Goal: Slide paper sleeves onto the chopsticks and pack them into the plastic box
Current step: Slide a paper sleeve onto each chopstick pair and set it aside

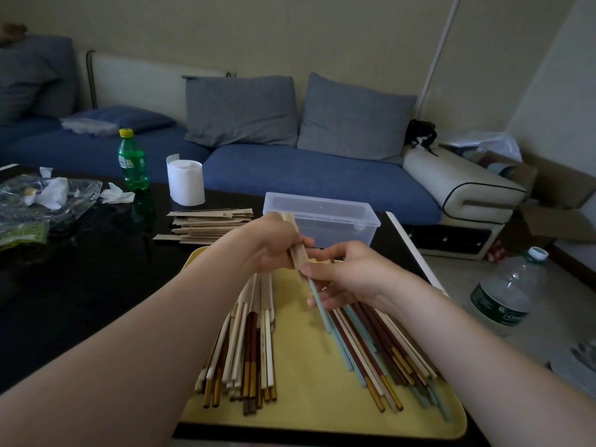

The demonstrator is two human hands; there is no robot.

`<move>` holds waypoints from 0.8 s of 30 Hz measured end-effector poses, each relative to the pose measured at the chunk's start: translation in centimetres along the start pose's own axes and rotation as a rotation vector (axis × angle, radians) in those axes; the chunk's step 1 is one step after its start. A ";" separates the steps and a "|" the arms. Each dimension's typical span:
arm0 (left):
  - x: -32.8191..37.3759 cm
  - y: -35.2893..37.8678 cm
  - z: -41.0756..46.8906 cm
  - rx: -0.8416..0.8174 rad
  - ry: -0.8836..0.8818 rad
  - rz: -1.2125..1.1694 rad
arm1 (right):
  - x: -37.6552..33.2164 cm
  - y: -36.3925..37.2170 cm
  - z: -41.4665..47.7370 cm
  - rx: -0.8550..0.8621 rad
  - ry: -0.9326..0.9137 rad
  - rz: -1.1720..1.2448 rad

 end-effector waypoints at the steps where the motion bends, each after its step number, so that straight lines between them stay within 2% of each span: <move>1: -0.1 -0.1 0.0 -0.002 -0.012 0.019 | 0.0 -0.1 0.1 0.013 -0.001 0.023; 3: -0.3 -0.4 0.0 0.023 -0.022 0.041 | 0.1 -0.1 0.1 -0.026 0.030 0.002; 6: -0.1 -1.4 1.0 0.112 0.028 0.037 | 0.4 0.1 -0.7 -0.182 0.131 -0.145; 9: 0.1 -1.8 1.3 0.145 0.055 0.039 | 0.6 0.2 -1.3 -0.270 0.192 -0.133; 11: 0.0 -1.7 1.1 0.125 0.028 0.082 | 0.7 0.4 -1.2 -0.277 0.179 -0.071; 15: -0.8 -1.3 0.9 0.082 -0.065 0.252 | 0.6 0.9 -0.5 -0.172 0.088 0.076; 17: -0.7 -1.2 1.0 0.081 -0.052 0.265 | 0.4 0.9 -0.4 -0.155 0.069 0.052; 20: -0.5 -1.5 1.2 0.110 -0.035 0.295 | 0.8 -0.3 0.3 -0.084 0.084 -0.313; 22: -0.7 -1.8 1.3 0.128 -0.063 0.332 | 1.4 -0.6 0.7 -0.098 0.124 -0.601; 24: -0.9 -1.9 1.3 0.138 -0.091 0.362 | 2.4 -0.2 0.9 -0.138 0.210 -0.742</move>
Point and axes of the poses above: each hand's wrist, its own z-axis towards the middle knuckle, its own y-axis out of the palm, x = y × z, the point moved 6 cm from there along z, towards the middle knuckle, and after that the axes turned 11 degrees about -y, right-handed, at the moved point
